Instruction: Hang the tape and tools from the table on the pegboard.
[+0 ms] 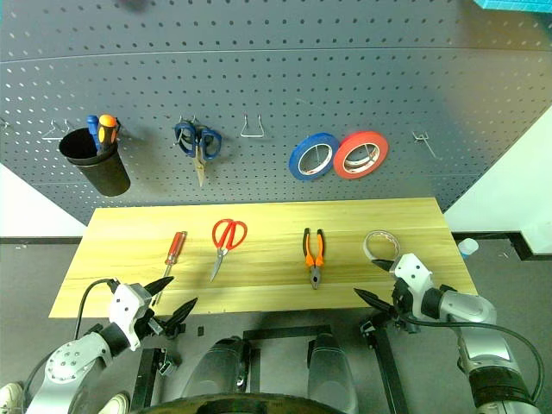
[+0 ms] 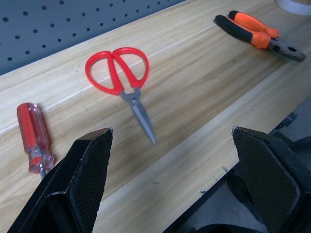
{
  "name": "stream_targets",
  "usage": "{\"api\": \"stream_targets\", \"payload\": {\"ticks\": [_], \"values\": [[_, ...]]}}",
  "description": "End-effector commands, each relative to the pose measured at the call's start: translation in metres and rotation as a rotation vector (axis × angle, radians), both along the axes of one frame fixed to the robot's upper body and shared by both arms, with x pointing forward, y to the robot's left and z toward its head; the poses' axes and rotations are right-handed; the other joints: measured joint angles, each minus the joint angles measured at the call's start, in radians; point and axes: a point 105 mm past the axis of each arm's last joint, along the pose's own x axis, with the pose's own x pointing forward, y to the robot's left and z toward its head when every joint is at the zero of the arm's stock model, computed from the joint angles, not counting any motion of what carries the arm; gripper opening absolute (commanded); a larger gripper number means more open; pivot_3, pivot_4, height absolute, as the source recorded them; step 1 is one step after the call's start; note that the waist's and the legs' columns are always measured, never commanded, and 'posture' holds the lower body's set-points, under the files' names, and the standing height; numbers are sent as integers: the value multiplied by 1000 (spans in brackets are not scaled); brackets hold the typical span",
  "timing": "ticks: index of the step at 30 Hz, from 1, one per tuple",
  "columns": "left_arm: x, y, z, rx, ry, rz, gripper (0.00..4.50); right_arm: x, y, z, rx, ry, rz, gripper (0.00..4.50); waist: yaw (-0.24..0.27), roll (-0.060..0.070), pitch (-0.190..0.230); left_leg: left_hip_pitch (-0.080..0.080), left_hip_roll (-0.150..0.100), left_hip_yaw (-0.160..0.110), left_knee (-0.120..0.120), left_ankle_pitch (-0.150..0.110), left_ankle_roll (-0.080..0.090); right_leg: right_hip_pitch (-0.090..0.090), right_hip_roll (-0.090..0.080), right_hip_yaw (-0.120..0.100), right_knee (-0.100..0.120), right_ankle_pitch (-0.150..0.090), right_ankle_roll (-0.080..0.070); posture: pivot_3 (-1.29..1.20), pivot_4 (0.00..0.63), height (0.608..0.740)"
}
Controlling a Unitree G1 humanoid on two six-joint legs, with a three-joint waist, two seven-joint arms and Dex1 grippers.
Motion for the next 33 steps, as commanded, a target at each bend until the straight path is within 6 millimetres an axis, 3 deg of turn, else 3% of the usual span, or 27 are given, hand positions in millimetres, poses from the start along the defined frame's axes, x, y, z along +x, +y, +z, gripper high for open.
{"api": "stream_targets", "payload": {"ticks": [1, 9, 22, 28, 33], "values": [[2, 0, 10, 0, -24, -5, 4102, 4, 1, 7, 1, -31, 2, 4500, 0, 0, 0, 0, 0, 0, 0, 0, 0, 0, 0, 0, 0, 0, 0, 32, 133, 729], [8, -6, 17, -15, -35, -44, 4102, 6, 0, 7, -19, -31, -6, 4500, 1, 0, 0, 1, 0, 0, 0, 0, 0, 1, 0, 0, 0, 0, 0, 35, 135, 729], [50, -75, 31, -34, -63, -471, 4102, 47, -27, -14, -194, 18, -180, 4500, -7, 0, 0, 13, 0, 0, 0, 0, 0, 13, 0, 0, 0, 0, 0, 21, 136, 729], [60, -99, 31, -40, -22, -614, 4102, 70, -29, -21, -286, 53, -241, 4500, -30, 0, 0, 13, 0, 0, -1, 0, 0, 13, 1, 0, -1, 2, -4, -2, 136, 729], [70, -112, 33, -24, -35, -669, 4102, 81, -17, -25, -323, 97, -190, 4500, -31, 0, 0, 13, 0, 0, -1, 0, 0, 13, 1, 1, 0, 2, -4, -14, 135, 729]]}}
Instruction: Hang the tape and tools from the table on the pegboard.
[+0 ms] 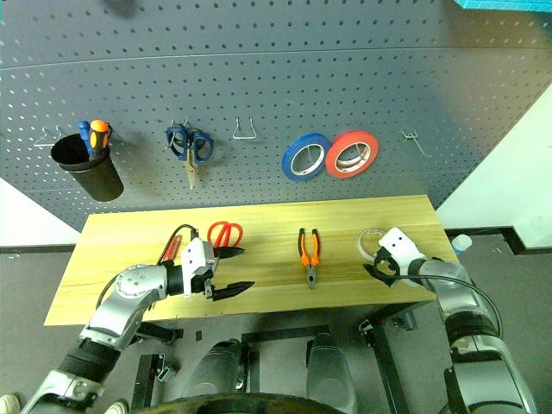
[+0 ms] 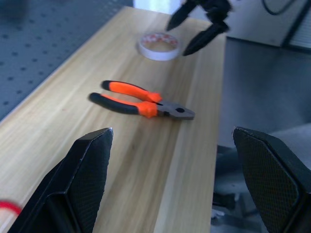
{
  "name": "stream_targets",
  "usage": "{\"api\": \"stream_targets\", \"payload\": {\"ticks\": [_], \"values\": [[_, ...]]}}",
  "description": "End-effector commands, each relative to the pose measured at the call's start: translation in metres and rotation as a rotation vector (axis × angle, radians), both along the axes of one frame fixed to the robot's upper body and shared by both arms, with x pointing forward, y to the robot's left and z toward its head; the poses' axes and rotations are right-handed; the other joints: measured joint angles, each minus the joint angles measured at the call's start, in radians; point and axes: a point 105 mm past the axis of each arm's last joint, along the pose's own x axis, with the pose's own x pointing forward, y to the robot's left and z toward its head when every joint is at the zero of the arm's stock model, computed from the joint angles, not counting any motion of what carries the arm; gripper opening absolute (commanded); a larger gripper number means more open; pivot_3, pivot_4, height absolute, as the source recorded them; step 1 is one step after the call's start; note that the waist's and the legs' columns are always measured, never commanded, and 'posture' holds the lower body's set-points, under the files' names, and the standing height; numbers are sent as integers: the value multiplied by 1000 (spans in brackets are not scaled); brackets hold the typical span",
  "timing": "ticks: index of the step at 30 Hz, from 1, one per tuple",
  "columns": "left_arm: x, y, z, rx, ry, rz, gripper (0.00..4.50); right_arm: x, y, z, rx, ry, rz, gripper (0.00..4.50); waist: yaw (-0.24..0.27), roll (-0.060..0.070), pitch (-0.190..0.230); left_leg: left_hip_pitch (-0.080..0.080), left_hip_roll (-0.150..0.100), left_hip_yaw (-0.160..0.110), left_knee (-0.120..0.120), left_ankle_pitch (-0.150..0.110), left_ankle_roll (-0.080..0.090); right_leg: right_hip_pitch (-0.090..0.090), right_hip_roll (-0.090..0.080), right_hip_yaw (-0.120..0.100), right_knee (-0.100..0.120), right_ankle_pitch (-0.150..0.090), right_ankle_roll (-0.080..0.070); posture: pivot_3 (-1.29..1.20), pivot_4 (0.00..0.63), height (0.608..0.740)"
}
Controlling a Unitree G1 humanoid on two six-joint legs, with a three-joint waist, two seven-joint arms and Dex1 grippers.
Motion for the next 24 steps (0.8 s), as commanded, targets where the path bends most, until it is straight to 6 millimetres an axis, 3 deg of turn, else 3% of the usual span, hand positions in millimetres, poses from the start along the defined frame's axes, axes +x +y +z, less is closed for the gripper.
{"api": "stream_targets", "payload": {"ticks": [1, 6, 16, 24], "values": [[4, -10, 5, 2, -34, -41, 4102, 8, 8, 1, -22, 19, 42, 4500, 0, 0, 0, 0, 0, 0, 0, 0, 0, 0, 0, 0, 0, 0, 0, -14, 135, 729], [7, -12, 6, -5, -37, -40, 4102, 13, 17, -5, -26, 99, 68, 4500, -1, 0, 0, 0, 0, 0, 0, 0, 0, 0, 0, 0, 0, 0, 0, -8, 135, 729], [4, -7, 3, -4, -31, -18, 4102, 14, 12, -12, -58, 234, 29, 4500, 1, 0, 0, 0, 0, 0, -1, 0, 0, 0, 0, 0, 0, 0, 0, 13, 135, 729], [5, -5, 2, -5, -35, -10, 4143, 16, 6, -12, -104, 217, 16, 1951, 0, 0, 0, 0, 0, 0, 0, 0, 0, 0, 0, 1, 0, 0, 0, 3, 131, 729]]}}
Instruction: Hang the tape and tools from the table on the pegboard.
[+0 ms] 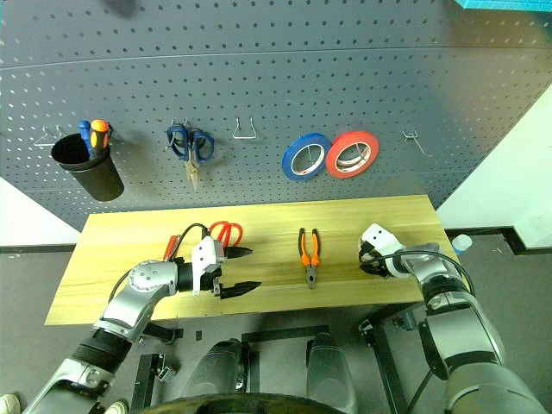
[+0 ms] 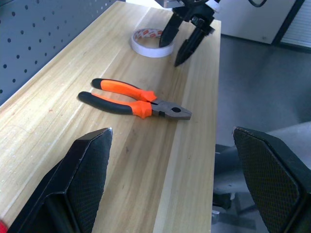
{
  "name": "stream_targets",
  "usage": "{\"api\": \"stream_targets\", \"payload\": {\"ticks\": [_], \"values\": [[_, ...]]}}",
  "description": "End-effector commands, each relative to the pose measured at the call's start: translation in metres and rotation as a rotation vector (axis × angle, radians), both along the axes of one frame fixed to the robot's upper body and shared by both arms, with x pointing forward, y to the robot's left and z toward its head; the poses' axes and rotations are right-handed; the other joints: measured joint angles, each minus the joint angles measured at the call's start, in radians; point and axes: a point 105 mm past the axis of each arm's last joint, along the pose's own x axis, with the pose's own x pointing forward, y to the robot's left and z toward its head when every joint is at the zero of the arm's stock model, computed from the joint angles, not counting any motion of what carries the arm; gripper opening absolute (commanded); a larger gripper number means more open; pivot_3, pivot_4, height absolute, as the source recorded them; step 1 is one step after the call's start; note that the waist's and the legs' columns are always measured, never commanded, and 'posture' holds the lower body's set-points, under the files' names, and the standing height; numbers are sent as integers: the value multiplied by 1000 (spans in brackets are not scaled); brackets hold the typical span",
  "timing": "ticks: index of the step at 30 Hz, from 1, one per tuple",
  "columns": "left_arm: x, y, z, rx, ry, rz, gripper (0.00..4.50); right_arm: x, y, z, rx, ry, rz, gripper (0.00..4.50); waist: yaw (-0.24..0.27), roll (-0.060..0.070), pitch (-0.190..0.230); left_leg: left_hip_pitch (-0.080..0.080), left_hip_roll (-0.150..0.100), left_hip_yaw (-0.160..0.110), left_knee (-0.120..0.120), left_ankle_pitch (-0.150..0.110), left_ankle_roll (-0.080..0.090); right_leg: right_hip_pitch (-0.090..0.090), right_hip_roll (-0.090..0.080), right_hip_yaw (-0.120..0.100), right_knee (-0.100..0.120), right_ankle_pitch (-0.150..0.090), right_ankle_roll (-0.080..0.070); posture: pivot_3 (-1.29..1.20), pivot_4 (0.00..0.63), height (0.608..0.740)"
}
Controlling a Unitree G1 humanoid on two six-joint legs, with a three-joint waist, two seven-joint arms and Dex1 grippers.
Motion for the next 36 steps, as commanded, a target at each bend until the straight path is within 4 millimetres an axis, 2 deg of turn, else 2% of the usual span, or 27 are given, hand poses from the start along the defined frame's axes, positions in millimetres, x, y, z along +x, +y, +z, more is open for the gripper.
{"api": "stream_targets", "payload": {"ticks": [1, 5, 6, 9, 11, 13, 19, 23, 29, 32, 36], "values": [[3, 2, 9, -9, -48, 3, 4143, 5, -2, 4, -28, -30, 6, 1553, 0, 0, 0, 0, 0, 0, 0, 0, 0, 0, 0, 0, 0, 0, 0, 0, 131, 729], [4, 1, 11, -23, -56, 7, 4143, 6, -2, 7, -13, -50, 2, 201, -1, 0, 0, 0, 0, 0, 0, 0, 0, 0, 0, 0, 0, 0, 0, -8, 129, 729], [5, 0, 12, -29, -61, 10, 4143, 7, -3, 9, -11, -67, 5, 35, -1, 0, 0, 0, 0, 0, 0, 0, 0, 0, 0, 0, 0, 0, 0, -8, 128, 729], [10, -1, 18, -63, -90, 37, 4143, 13, -13, 23, -99, -202, 48, 35, 1, 0, 0, 0, 0, 0, 0, 0, 0, 0, 0, 0, 0, 0, 0, -1, 125, 729], [16, -1, 29, -112, -133, 82, 4143, 16, -25, 38, -257, -341, 122, 35, 5, 1, 0, -1, 0, 0, 0, 0, 0, 0, 0, 0, -1, 0, 0, 3, 125, 729], [22, -1, 40, -161, -167, 125, 4143, 13, -27, 55, -292, -452, 160, 35, 9, 2, 0, -1, -1, 0, 0, 0, 0, 0, -1, 0, -1, 0, 1, -6, 126, 729], [27, -10, 64, -270, -240, 142, 4143, -14, -13, 98, -363, -745, 258, 35, 1, 2, 0, -1, -1, 0, -1, 0, 0, 0, -1, 0, -1, -2, 4, -67, 129, 729], [22, -27, 74, -336, -231, 75, 4143, -25, 1, 140, -422, -997, 322, 35, -8, 2, 0, -1, -1, 1, 1, 0, 0, 0, -1, 2, -1, -3, 5, -109, 130, 729], [22, -42, 73, -342, -226, 17, 4143, -6, 1, 193, -594, -1218, 351, 35, -34, 1, 1, -1, -1, 2, 3, 0, 0, 1, -1, 2, -1, -3, 4, -130, 120, 729], [24, -43, 78, -359, -239, 18, 4143, 8, -4, 204, -629, -1242, 349, 35, -38, 1, 1, 0, -1, 2, 1, 0, 0, 0, 0, 2, -1, -2, 3, -112, 116, 729], [23, -39, 87, -396, -259, 28, 4143, 29, -8, 207, -616, -1233, 345, 35, -39, 1, 1, -1, -1, 2, 0, 0, 0, 0, 0, 2, -3, 0, 0, -85, 112, 729]]}}
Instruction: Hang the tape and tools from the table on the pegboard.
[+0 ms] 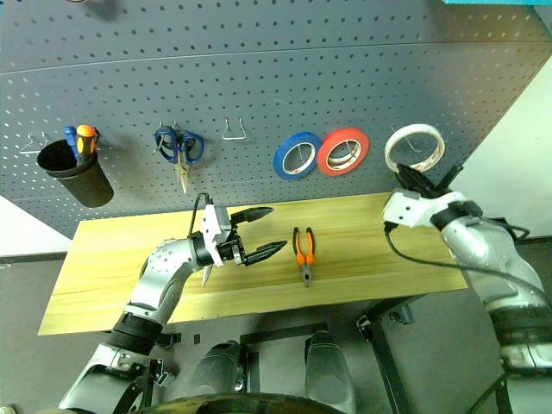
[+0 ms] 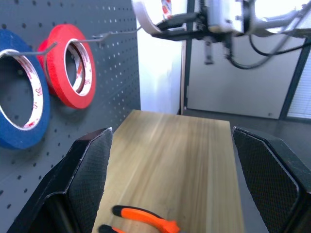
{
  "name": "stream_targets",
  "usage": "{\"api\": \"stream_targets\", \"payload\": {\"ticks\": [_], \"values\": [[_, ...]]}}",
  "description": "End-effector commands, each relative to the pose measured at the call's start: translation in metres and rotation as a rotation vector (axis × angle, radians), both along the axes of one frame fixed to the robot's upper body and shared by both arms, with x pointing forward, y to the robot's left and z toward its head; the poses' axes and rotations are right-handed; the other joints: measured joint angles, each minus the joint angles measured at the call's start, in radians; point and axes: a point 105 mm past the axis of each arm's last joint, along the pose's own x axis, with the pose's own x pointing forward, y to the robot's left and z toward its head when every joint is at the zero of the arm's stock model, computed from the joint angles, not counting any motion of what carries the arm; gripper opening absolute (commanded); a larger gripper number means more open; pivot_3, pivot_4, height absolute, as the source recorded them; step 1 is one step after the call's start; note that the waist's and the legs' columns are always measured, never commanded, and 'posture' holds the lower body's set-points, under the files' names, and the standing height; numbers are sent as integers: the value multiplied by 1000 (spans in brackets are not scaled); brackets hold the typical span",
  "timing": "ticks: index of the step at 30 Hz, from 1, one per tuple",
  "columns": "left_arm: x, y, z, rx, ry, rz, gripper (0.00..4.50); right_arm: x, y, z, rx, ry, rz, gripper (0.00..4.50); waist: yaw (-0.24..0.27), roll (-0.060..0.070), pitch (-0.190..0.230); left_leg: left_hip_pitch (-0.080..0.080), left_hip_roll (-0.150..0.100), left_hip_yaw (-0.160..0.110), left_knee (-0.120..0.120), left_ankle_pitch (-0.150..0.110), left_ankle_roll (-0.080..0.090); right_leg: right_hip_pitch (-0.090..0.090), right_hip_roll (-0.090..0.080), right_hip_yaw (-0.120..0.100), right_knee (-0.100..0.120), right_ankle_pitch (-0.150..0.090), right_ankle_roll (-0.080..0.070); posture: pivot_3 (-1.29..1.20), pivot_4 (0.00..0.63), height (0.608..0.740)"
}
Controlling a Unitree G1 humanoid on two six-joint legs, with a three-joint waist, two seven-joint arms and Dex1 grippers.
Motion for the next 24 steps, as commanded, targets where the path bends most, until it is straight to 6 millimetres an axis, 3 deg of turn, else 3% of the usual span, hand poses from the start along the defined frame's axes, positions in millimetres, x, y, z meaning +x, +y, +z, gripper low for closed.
{"api": "stream_targets", "payload": {"ticks": [1, 12, 16, 20, 24], "values": [[-2, 5, 17, -53, -56, 4, 4143, 15, -3, 5, 20, 6, 10, 35, 0, 0, 0, 0, 0, 0, 0, 0, 0, 0, 0, 0, 0, 0, 0, -81, 112, 729], [-12, 12, 27, -77, -82, 14, 4143, 45, -8, -14, 143, 144, 14, 35, 1, 0, 0, 0, 0, 0, -1, 0, 0, 0, 0, 1, 0, 0, 0, -37, 116, 729], [-12, 12, 27, -75, -79, 17, 4143, 46, -8, -15, 181, 166, 25, 1140, 3, 0, 0, 0, 0, 0, -1, 0, 0, 0, 0, 0, 0, 0, 0, -35, 118, 729], [-10, 16, 27, -66, -78, 30, 4143, 38, -11, -20, 102, 140, 25, 2423, 4, 0, 0, 0, 0, 0, -1, 0, 0, 0, 0, 1, 0, 0, 0, -41, 119, 729], [-4, 35, 18, -28, -52, 87, 4143, 15, 5, -46, 135, 256, 120, 2423, 8, 0, 0, 1, 0, 0, -1, 0, 0, 0, 0, 1, 0, 0, 0, -67, 125, 729]]}}
